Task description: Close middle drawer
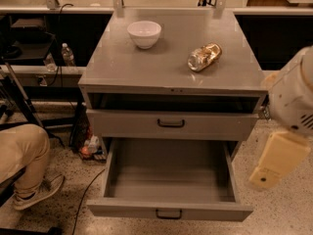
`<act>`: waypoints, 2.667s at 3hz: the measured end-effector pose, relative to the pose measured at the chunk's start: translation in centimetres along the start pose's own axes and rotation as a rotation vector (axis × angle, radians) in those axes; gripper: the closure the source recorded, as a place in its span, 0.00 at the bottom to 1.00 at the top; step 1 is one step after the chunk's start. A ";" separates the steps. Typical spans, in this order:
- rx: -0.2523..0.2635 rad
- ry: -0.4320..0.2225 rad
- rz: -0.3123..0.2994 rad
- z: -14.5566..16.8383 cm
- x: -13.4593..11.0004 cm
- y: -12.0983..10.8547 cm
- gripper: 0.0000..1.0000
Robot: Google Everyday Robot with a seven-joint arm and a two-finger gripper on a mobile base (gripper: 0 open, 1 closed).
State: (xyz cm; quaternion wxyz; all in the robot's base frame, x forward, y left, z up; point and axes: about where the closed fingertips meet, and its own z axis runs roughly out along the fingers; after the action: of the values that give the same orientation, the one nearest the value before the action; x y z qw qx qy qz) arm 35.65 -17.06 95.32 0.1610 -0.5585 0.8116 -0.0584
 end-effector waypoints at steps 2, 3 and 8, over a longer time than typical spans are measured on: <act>-0.123 0.024 0.032 7.5 1.5 2.2 0.00; -0.172 0.017 0.087 10.5 2.5 2.2 0.00; -0.420 0.067 0.473 28.7 9.1 7.8 0.78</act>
Offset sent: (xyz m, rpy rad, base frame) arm 0.0005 0.0011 -0.0617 0.0253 0.0959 -0.0109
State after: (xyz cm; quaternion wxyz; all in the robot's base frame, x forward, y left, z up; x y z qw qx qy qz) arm 35.11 -20.15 64.34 0.0245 -0.3729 0.9183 0.1310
